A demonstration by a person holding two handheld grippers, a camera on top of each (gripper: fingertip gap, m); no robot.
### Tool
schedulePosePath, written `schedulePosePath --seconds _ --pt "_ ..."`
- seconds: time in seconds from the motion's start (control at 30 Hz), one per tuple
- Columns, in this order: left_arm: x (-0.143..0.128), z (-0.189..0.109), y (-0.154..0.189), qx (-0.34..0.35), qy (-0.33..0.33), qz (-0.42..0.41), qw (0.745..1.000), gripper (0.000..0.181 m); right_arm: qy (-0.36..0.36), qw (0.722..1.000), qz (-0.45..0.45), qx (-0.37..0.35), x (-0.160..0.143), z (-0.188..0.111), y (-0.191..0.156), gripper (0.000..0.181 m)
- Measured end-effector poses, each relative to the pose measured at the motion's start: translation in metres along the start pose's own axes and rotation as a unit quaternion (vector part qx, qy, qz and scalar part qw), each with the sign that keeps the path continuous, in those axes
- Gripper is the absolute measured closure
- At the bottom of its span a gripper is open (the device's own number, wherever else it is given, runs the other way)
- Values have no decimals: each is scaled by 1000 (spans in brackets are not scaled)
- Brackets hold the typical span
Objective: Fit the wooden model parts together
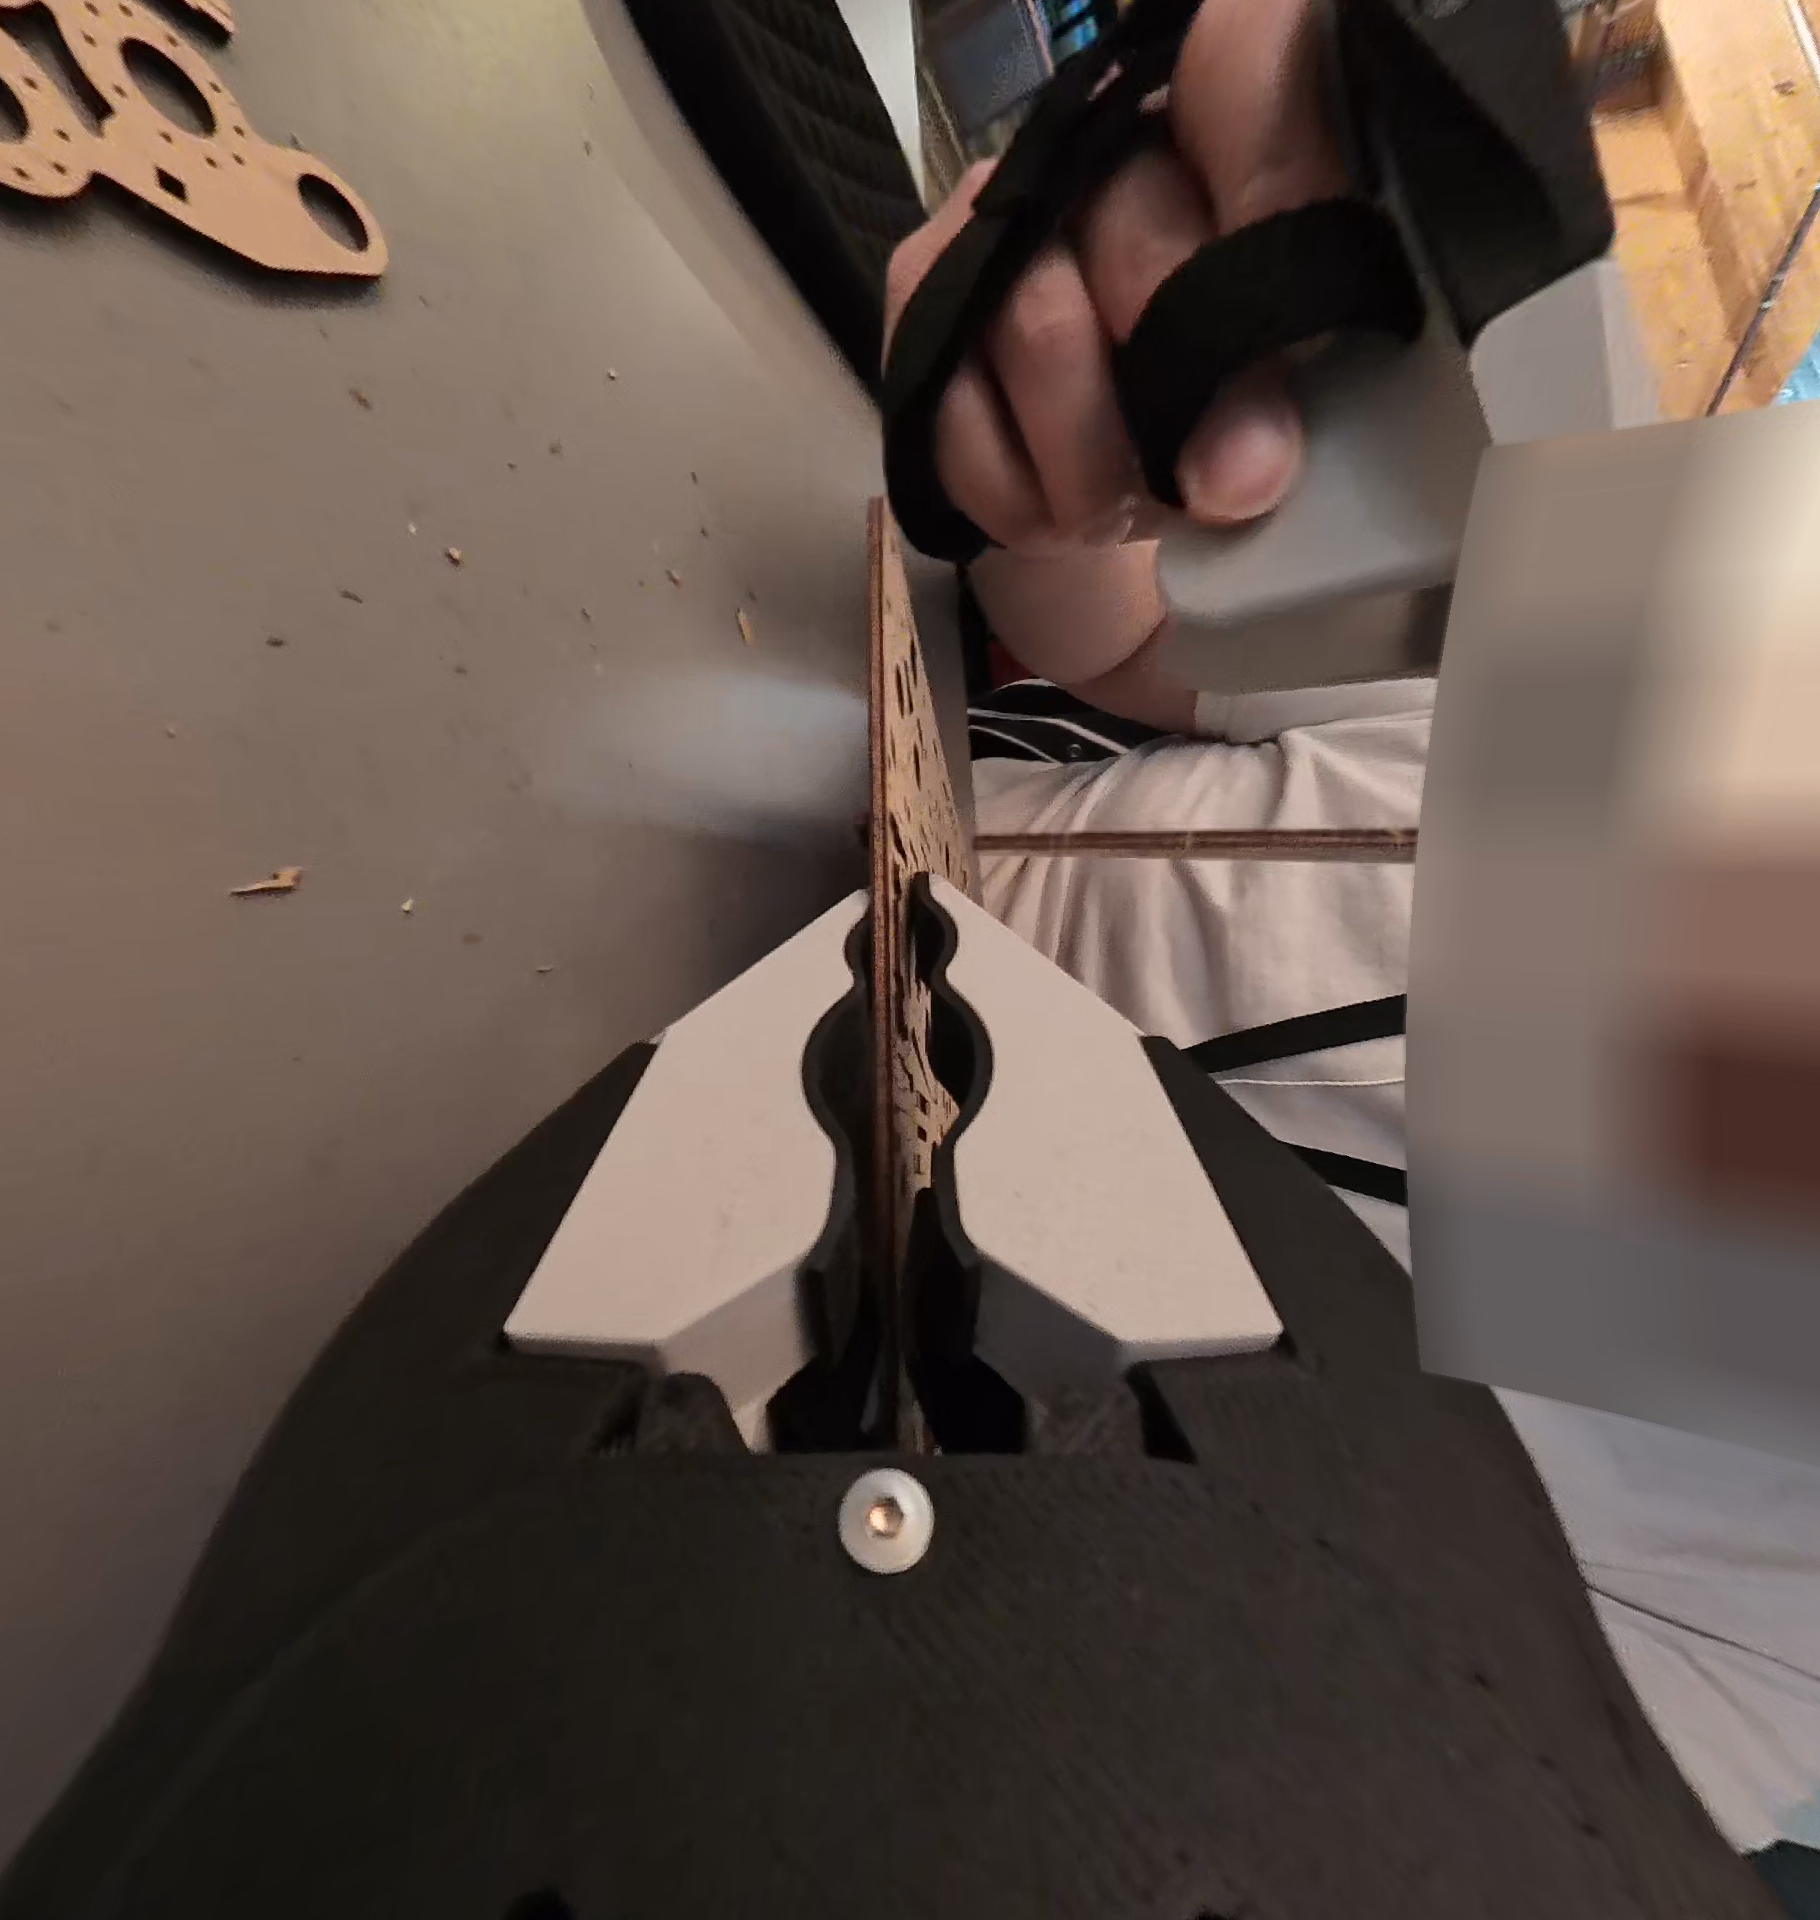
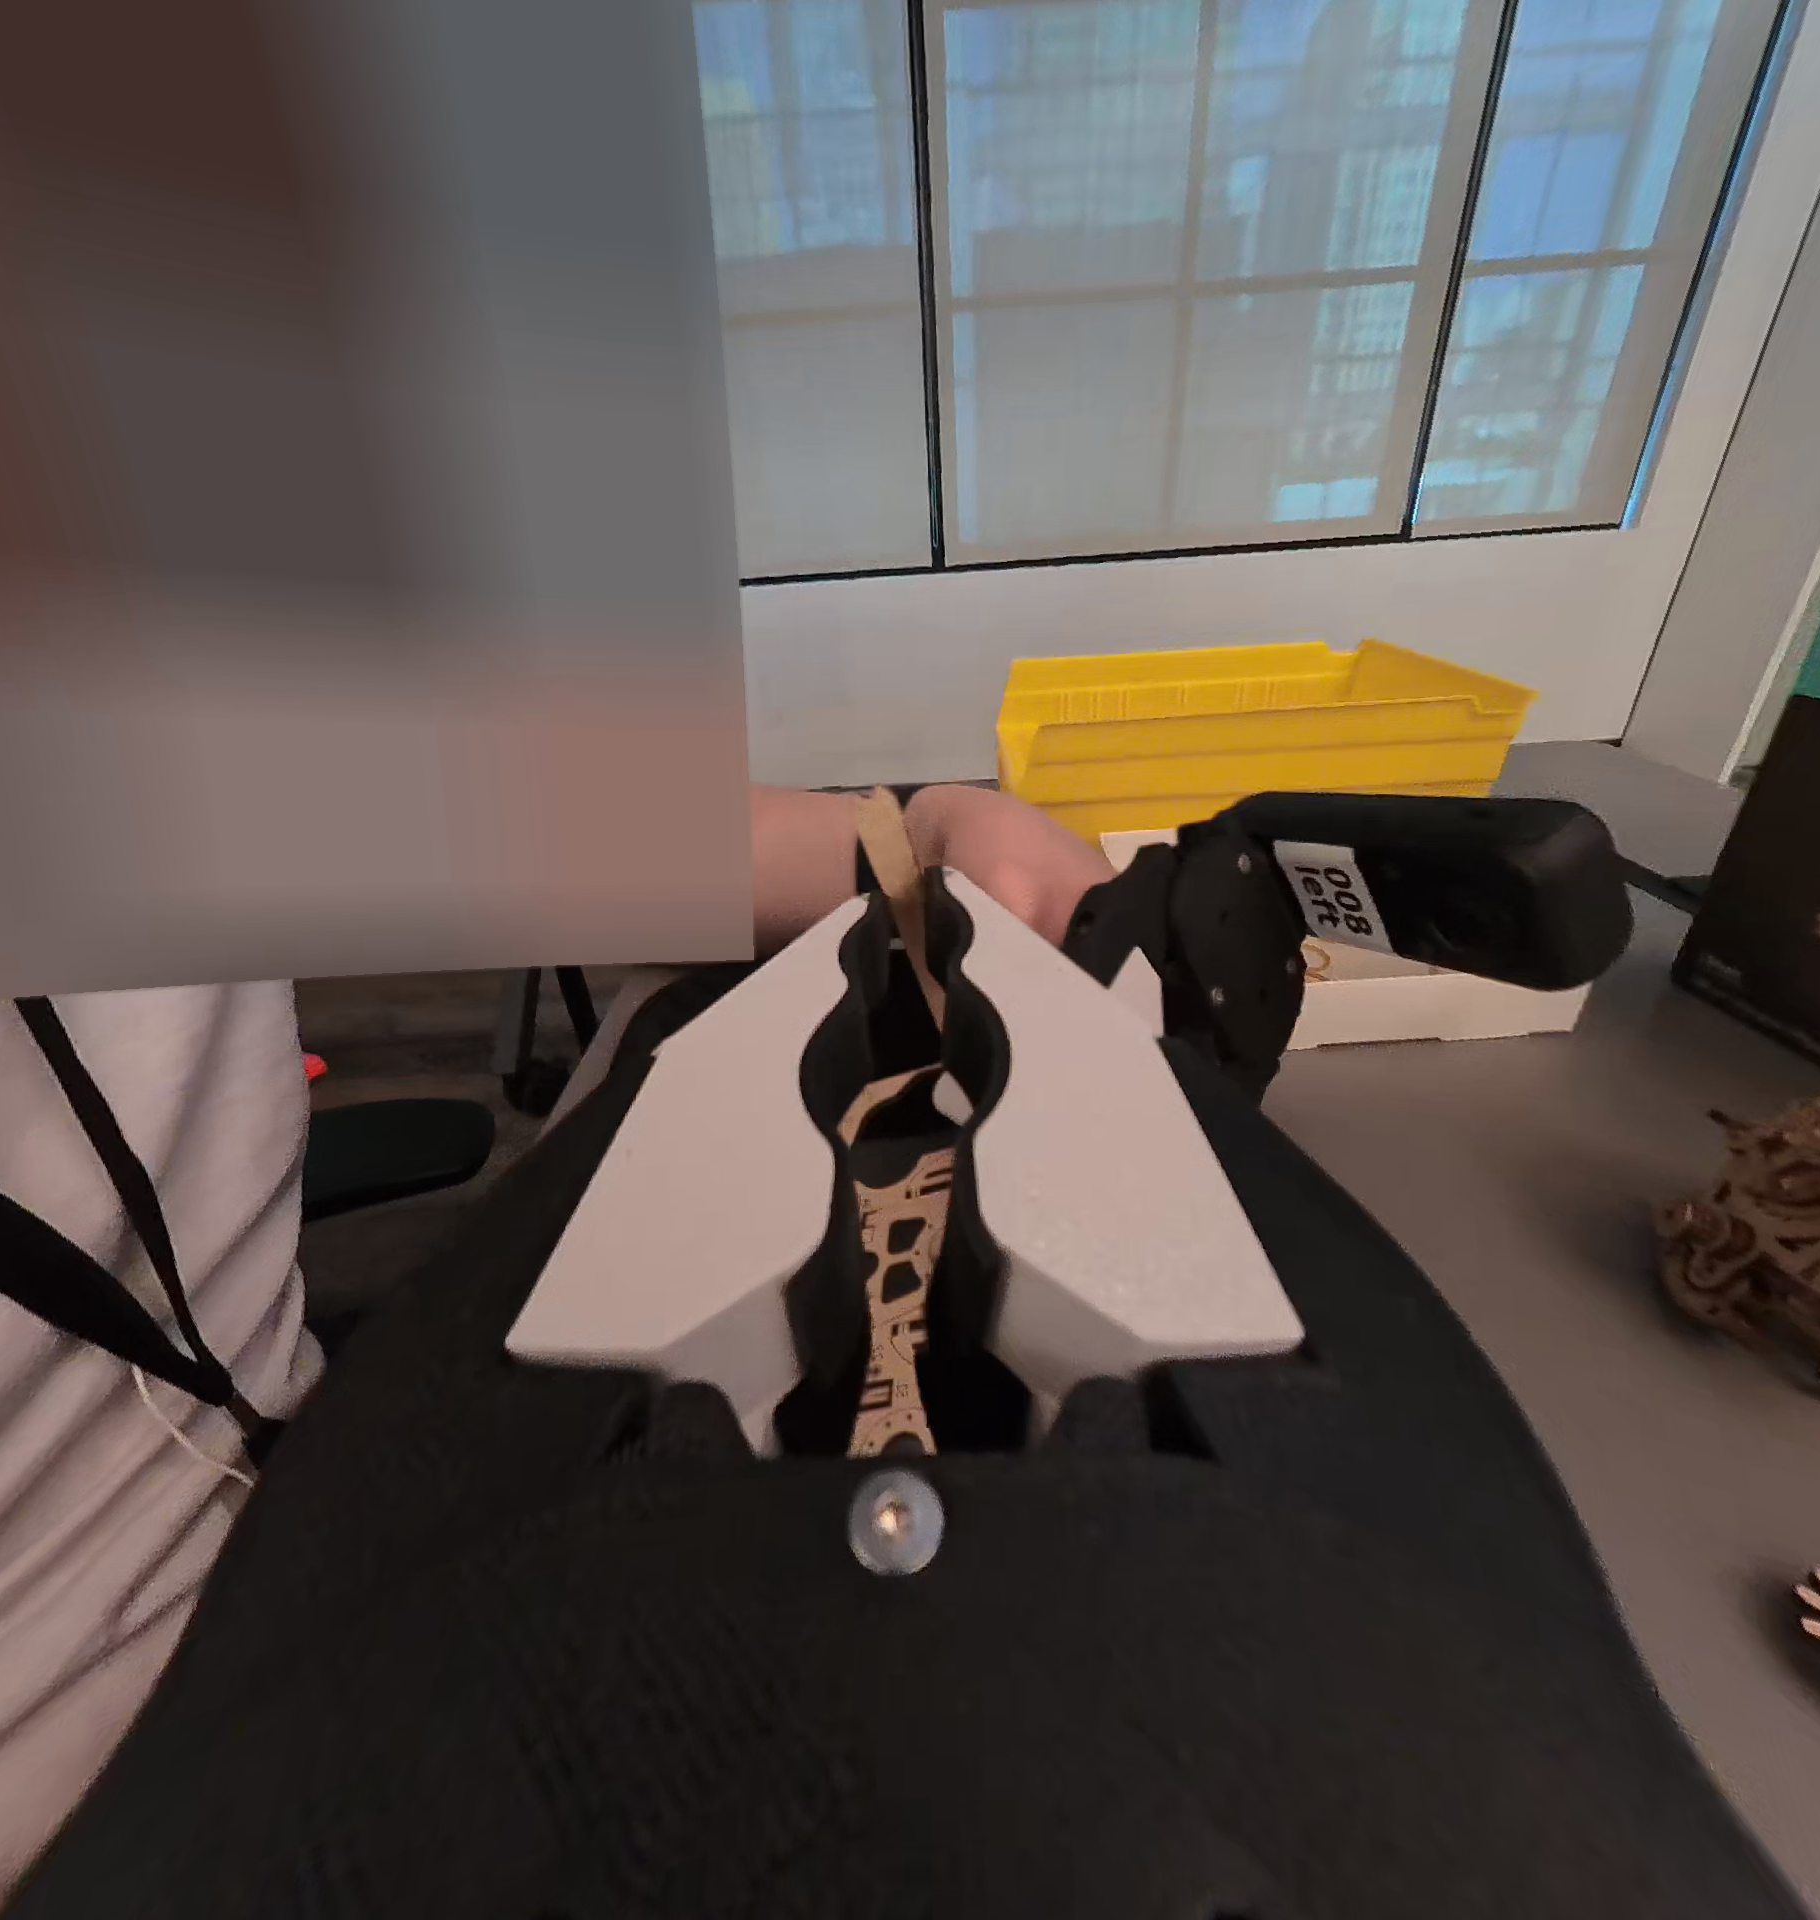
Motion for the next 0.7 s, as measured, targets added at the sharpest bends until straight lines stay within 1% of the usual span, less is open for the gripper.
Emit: schedulePosePath --seconds 0.1,0.17,0.23,0.37,0.7 --pt "0 0 1 -4 0 1 1000 179 -30 999 -7 -9 -8 1 3 175" --pt "0 0 0 0 -3 1 1000 179 -12 1000 19 -9 -9 -3 6 175" --pt "-1 0 0 -1 -1 -2 1000 179 6 1000 17 -9 -4 -7 4 175" --pt "0 0 -1 -3 0 -4 1000 179 -7 1000 14 -4 -3 -6 0 175" --pt "0 0 2 -2 -1 3 1000 179 -11 1000 18 -8 -9 -5 3 175"
Point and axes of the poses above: each gripper's, where its closed fingertips meet, z out along the fingers, x out of its top, y = z × x across the jaws, the point moved 7 cm from there along -z, back along the fingers, and after that the axes turned 6 degrees about -x, right-handed, at the moved point
